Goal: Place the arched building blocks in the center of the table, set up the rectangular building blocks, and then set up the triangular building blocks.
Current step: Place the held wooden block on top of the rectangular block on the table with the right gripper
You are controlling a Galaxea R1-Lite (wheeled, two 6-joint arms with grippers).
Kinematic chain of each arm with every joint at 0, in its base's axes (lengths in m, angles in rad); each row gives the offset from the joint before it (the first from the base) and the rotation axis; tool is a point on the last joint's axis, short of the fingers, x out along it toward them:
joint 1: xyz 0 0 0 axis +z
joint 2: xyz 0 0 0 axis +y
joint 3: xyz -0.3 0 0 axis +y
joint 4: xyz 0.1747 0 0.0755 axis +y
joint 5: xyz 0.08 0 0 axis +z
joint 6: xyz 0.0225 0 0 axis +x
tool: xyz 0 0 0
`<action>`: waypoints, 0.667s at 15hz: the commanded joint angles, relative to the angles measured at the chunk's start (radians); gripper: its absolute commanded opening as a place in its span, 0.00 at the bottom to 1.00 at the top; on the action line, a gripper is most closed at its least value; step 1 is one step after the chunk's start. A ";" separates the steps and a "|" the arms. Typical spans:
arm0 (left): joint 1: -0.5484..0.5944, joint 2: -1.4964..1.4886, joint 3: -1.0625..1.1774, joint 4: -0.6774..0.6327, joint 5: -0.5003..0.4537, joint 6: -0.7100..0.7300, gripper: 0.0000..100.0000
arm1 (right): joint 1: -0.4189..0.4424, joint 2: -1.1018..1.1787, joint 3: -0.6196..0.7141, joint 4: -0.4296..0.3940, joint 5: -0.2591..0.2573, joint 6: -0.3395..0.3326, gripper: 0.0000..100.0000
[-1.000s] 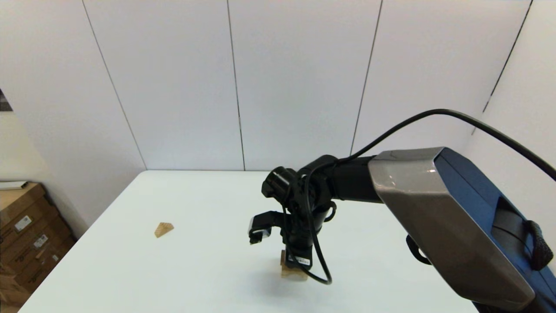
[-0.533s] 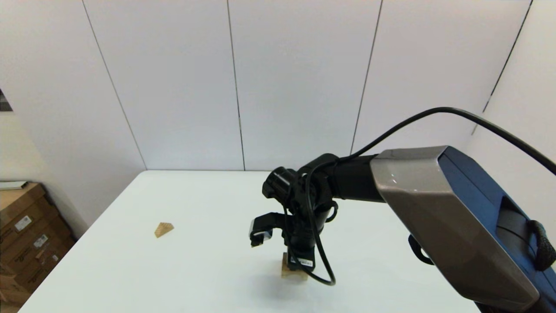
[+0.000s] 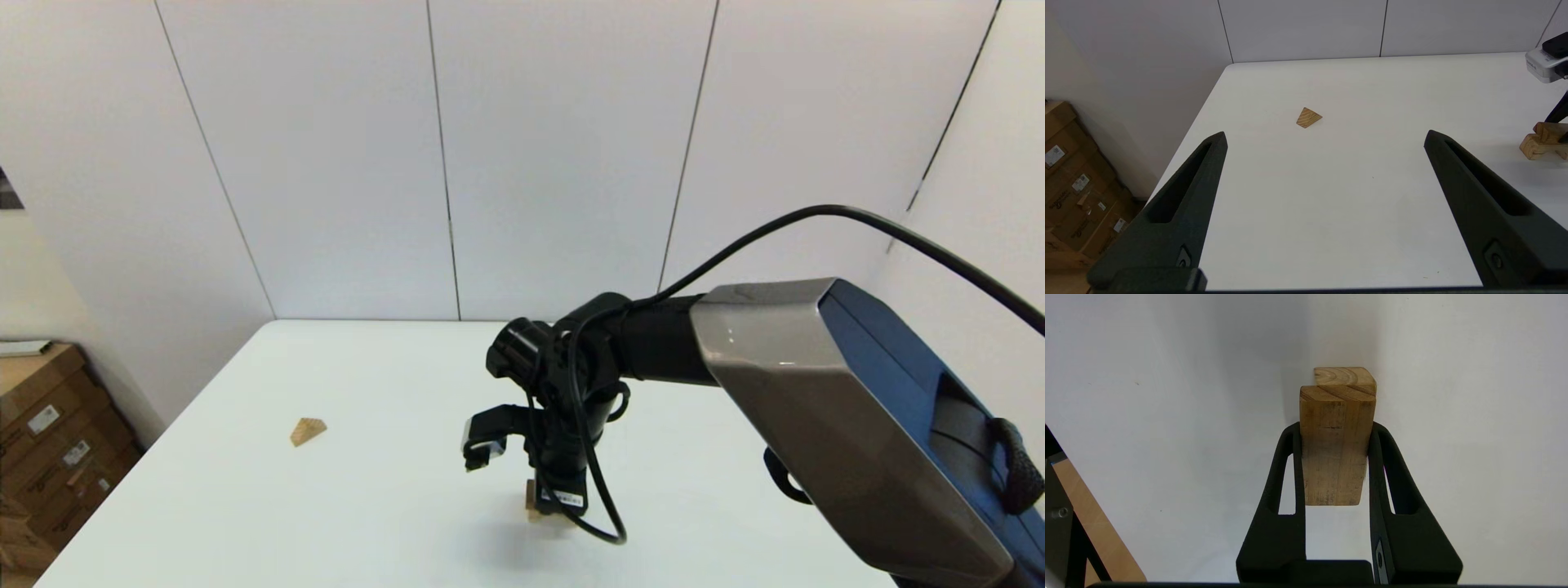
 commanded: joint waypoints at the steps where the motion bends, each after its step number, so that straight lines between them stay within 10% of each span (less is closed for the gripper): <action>1: 0.000 0.002 0.000 0.000 0.001 0.000 1.00 | 0.001 0.011 -0.002 0.003 -0.002 -0.003 0.00; 10: 0.000 0.002 0.000 0.000 0.001 0.000 1.00 | -0.014 0.011 -0.002 0.000 -0.008 -0.018 0.00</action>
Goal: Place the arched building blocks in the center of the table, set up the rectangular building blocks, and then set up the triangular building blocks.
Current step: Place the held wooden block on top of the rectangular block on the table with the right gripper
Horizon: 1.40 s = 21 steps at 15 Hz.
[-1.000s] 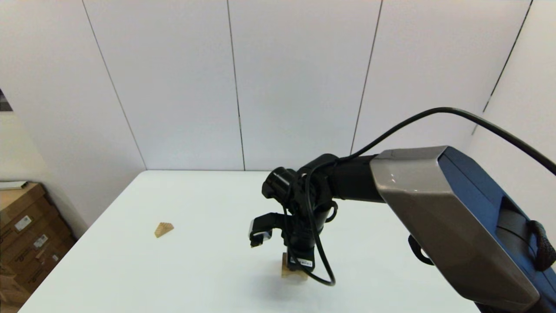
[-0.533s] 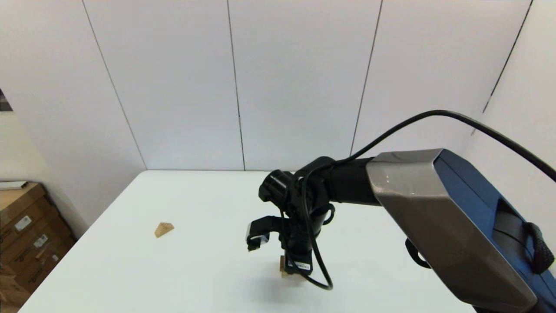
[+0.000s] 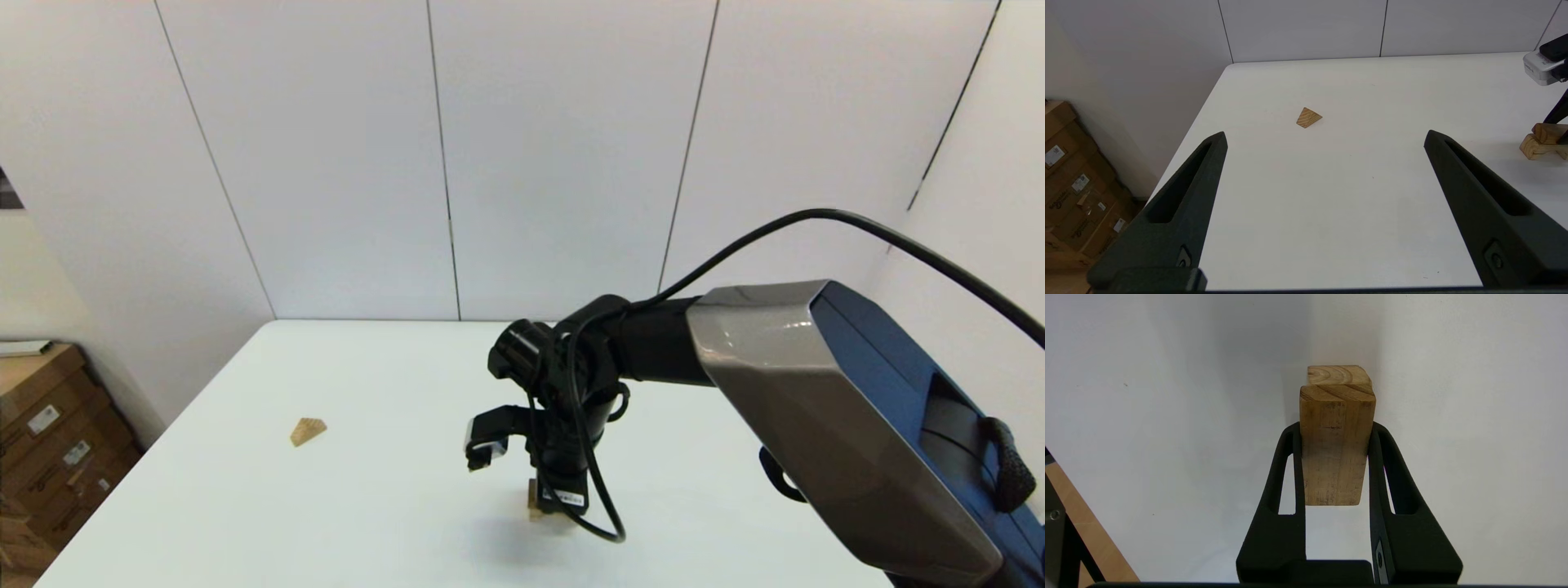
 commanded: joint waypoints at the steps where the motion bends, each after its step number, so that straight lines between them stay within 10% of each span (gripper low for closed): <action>1: 0.000 0.002 0.000 0.000 0.000 0.000 1.00 | -0.008 0.001 0.000 0.003 -0.001 -0.009 0.00; 21: 0.000 0.002 0.000 0.000 0.000 0.000 1.00 | -0.010 0.004 0.000 -0.017 -0.004 -0.023 0.00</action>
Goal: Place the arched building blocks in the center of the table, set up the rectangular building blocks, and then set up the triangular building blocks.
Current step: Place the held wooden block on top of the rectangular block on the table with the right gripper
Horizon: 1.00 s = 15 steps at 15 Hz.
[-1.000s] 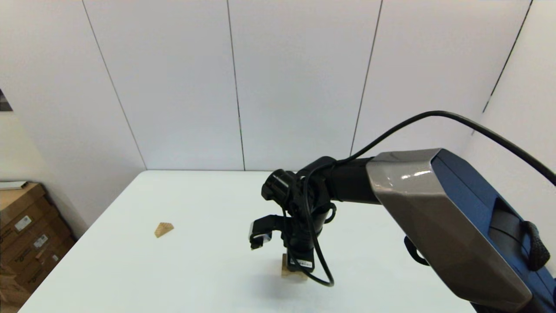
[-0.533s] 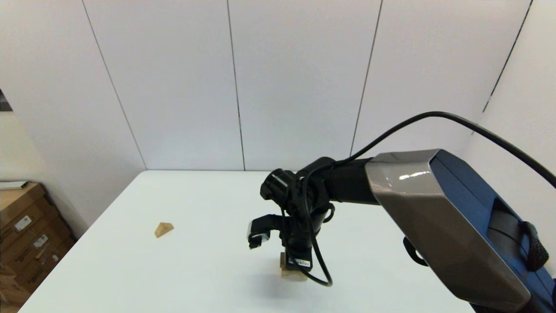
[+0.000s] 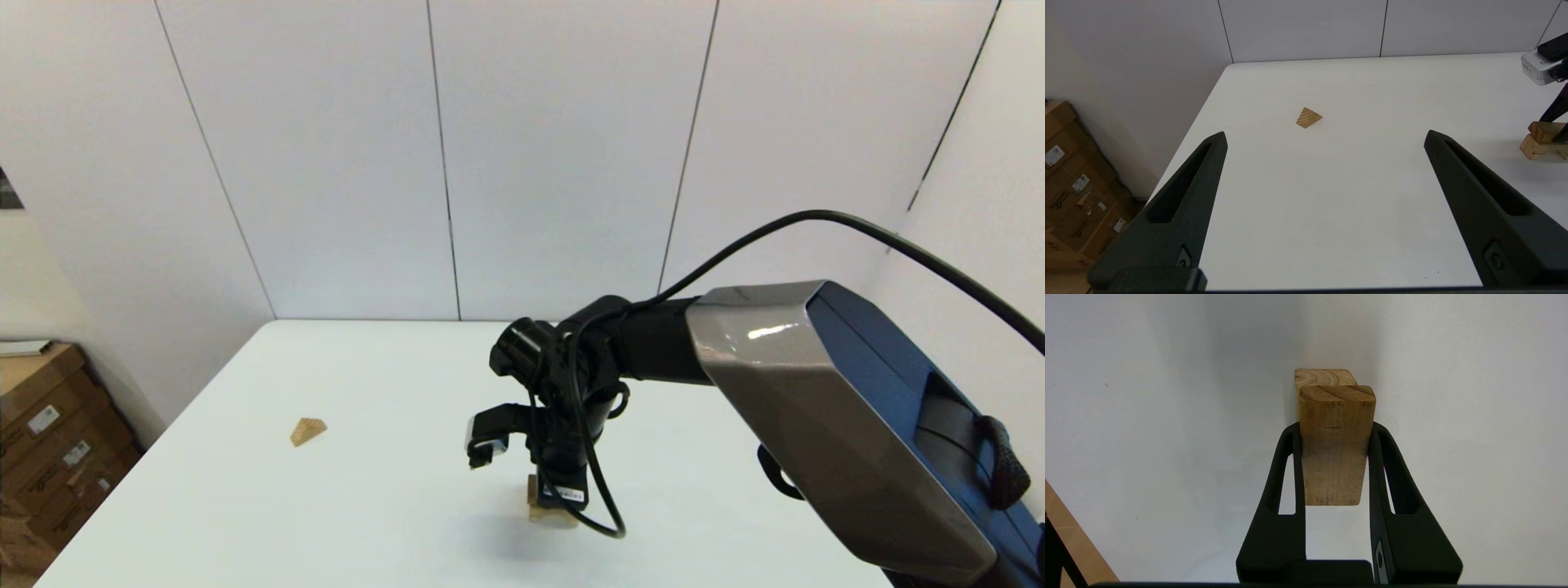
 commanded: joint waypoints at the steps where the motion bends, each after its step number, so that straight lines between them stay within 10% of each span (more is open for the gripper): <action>1: 0.000 0.002 0.000 0.000 0.000 0.000 1.00 | 0.000 -0.002 0.000 0.007 0.000 -0.006 0.00; 15: 0.000 0.002 0.000 0.000 0.000 0.000 1.00 | -0.006 -0.005 0.000 0.015 0.000 -0.026 0.00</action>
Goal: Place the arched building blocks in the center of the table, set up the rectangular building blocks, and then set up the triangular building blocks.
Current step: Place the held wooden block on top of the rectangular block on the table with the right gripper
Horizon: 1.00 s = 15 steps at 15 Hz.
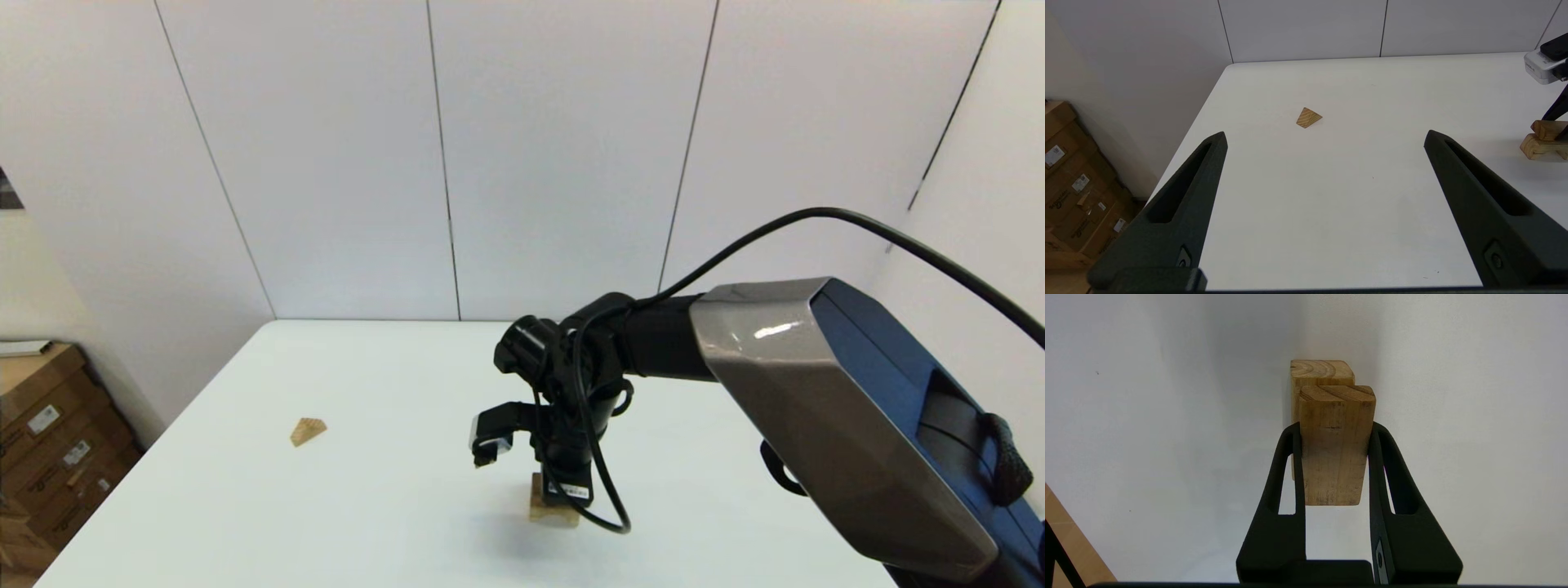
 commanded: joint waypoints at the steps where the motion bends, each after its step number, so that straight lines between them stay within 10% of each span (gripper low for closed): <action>1: 0.000 0.001 0.000 0.000 0.001 0.000 1.00 | 0.002 -0.002 0.000 0.004 0.001 -0.005 0.00; 6: 0.000 0.001 0.000 0.000 0.001 0.000 1.00 | 0.002 0.000 0.000 0.004 0.001 -0.005 0.00; 7: 0.000 0.001 0.000 0.000 0.001 0.000 1.00 | 0.002 0.001 0.000 0.004 0.001 -0.006 1.00; 15: 0.000 0.001 0.000 0.000 0.001 0.000 1.00 | 0.002 -0.006 0.000 0.001 0.002 0.001 1.00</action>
